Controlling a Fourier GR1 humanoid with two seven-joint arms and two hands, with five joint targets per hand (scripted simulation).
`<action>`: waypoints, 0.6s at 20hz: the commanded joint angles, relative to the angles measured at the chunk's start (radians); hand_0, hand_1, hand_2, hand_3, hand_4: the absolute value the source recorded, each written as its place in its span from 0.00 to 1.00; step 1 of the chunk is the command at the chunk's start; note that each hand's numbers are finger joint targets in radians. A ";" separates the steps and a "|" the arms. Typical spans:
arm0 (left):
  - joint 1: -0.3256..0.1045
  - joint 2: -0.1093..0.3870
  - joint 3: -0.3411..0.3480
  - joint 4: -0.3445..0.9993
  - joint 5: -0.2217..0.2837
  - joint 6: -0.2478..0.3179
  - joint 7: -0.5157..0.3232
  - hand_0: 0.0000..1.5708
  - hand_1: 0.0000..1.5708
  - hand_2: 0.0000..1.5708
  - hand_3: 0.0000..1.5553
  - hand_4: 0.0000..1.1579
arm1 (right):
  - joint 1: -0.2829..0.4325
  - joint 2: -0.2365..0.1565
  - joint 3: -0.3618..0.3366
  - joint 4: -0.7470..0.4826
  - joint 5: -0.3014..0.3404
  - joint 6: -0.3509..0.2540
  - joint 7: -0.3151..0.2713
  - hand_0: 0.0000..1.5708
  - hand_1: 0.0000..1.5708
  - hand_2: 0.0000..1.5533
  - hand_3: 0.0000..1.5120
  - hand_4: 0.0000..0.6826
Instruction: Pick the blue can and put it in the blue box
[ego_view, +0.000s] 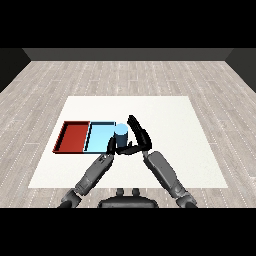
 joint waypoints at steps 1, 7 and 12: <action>-0.006 -0.006 0.056 0.060 0.004 -0.042 -0.056 1.00 1.00 1.00 0.97 0.97 | 0.113 -0.037 -0.031 -0.119 -0.007 0.042 0.023 0.00 0.00 0.00 0.00 0.00; -0.041 0.012 0.059 0.026 -0.060 -0.018 0.030 1.00 1.00 1.00 0.96 0.97 | 0.209 -0.115 -0.146 -0.278 -0.056 0.079 0.017 0.00 0.00 0.00 0.00 0.00; 0.014 0.051 0.100 0.014 -0.080 -0.019 0.027 1.00 1.00 1.00 0.96 0.98 | 0.308 -0.142 -0.223 -0.386 -0.077 0.075 0.003 0.00 0.00 0.00 0.00 0.00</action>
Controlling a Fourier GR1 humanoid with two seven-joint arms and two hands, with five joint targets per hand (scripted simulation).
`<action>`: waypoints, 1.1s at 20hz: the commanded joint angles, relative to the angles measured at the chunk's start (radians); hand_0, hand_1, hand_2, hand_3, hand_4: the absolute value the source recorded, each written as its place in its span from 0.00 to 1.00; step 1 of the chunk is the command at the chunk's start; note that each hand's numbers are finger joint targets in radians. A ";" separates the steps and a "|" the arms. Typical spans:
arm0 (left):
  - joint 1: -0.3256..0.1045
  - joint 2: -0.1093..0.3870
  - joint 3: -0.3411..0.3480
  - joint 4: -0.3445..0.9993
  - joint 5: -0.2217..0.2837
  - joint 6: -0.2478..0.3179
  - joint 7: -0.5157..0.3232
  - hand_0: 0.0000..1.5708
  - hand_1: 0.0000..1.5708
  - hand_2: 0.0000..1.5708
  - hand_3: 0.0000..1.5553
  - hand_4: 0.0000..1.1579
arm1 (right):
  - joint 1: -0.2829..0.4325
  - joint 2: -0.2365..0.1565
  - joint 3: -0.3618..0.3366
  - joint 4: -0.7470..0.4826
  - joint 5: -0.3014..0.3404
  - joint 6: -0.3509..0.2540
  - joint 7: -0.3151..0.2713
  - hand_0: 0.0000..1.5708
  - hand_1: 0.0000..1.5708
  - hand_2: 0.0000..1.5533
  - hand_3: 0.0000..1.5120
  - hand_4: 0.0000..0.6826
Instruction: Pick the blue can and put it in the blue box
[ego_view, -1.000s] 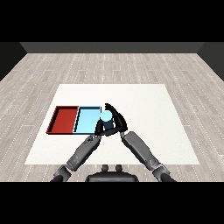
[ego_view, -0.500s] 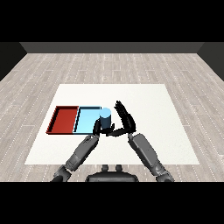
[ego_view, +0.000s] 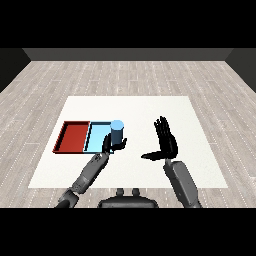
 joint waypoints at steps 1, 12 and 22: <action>-0.019 0.051 0.044 -0.023 -0.014 0.003 0.068 1.00 1.00 1.00 0.96 0.98 | 0.072 -0.044 -0.087 -0.091 -0.025 0.011 -0.013 0.00 0.00 0.00 0.00 0.00; -0.153 0.258 0.254 0.320 0.035 -0.120 0.163 1.00 1.00 1.00 0.97 0.94 | 0.148 -0.076 -0.167 -0.100 -0.024 0.020 -0.001 0.00 0.00 0.00 0.00 0.00; -0.332 0.212 0.250 0.750 -0.077 -0.046 0.232 1.00 1.00 0.98 0.91 0.83 | 0.053 -0.032 -0.206 0.125 -0.033 0.066 -0.065 0.00 0.00 0.00 0.00 0.00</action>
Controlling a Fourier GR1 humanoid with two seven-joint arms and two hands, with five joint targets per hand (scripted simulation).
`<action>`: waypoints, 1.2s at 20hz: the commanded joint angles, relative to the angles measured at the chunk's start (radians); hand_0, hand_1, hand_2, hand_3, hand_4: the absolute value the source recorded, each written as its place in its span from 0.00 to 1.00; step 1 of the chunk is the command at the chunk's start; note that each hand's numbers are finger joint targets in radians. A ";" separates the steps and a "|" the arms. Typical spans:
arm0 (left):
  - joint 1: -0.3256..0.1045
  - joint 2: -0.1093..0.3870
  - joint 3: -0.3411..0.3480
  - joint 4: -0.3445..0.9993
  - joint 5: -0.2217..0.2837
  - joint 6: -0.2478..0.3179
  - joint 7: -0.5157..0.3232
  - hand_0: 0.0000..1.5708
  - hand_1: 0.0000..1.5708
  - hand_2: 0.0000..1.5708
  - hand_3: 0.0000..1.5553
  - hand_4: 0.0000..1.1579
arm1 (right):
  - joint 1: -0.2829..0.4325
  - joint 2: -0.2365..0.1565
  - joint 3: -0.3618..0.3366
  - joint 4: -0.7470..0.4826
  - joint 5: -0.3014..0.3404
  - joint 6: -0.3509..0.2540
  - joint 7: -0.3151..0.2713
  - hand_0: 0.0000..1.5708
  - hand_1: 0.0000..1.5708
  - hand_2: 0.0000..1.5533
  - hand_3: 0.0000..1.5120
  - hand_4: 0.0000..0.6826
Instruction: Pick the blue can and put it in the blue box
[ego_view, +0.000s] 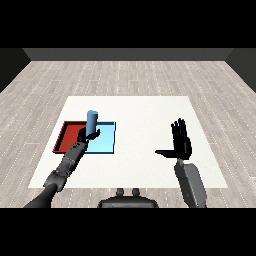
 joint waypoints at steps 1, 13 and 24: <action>-0.053 -0.037 -0.007 0.144 -0.038 0.032 0.055 0.99 0.99 0.94 0.89 0.84 | -0.027 0.007 -0.040 0.113 -0.028 0.038 -0.034 0.00 0.00 0.00 0.00 0.00; -0.063 -0.106 0.002 0.277 -0.056 -0.054 0.163 1.00 1.00 0.94 0.00 0.60 | -0.009 0.022 -0.043 0.157 -0.009 0.070 -0.084 0.00 0.00 0.00 0.00 0.00; -0.024 -0.089 -0.008 0.245 -0.103 0.171 0.063 0.00 0.00 0.00 0.00 0.00 | -0.046 0.061 -0.039 0.128 -0.012 0.041 -0.050 0.00 0.00 0.00 0.00 0.00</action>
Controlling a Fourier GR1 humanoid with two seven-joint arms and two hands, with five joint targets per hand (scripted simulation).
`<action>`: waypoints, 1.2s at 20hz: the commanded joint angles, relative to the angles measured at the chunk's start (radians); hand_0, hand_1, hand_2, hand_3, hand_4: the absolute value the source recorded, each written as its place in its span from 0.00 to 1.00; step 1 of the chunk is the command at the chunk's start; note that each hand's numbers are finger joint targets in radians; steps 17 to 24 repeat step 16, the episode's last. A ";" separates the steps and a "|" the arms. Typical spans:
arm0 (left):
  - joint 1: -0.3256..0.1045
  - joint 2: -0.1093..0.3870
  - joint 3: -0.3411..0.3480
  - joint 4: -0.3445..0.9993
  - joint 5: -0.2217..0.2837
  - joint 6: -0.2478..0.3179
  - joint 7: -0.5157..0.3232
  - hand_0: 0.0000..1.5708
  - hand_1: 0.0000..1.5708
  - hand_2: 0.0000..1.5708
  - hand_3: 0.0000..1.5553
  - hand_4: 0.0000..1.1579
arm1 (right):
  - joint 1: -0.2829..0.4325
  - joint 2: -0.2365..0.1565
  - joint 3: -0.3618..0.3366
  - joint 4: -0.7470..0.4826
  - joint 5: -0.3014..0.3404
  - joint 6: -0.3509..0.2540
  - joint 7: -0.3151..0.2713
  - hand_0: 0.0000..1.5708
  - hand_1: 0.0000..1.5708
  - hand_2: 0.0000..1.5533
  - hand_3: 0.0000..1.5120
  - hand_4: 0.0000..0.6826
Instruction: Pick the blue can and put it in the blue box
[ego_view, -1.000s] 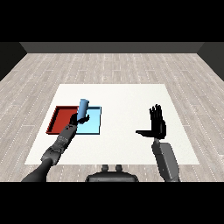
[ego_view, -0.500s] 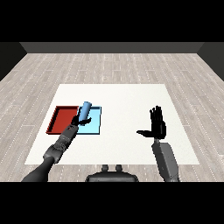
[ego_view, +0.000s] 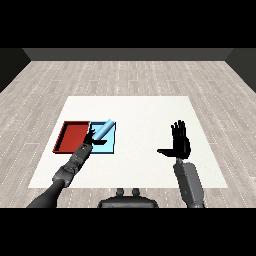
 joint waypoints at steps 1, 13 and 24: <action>0.048 0.004 0.052 -0.015 0.039 0.147 -0.065 0.00 0.00 0.00 0.00 0.00 | -0.005 -0.036 -0.025 -0.034 -0.032 0.019 0.058 0.00 0.00 0.00 0.00 0.00; 0.197 -0.070 0.144 -0.556 0.178 0.006 -0.649 0.00 0.00 0.00 0.00 0.00 | 0.023 -0.043 -0.014 -0.024 -0.016 0.042 0.044 0.00 0.00 0.00 0.00 0.00; 0.318 -0.070 0.097 -0.713 0.187 -0.086 -0.670 0.00 0.00 0.00 0.00 0.00 | 0.003 -0.014 0.010 -0.005 0.028 0.012 0.020 0.00 0.00 0.00 0.00 0.00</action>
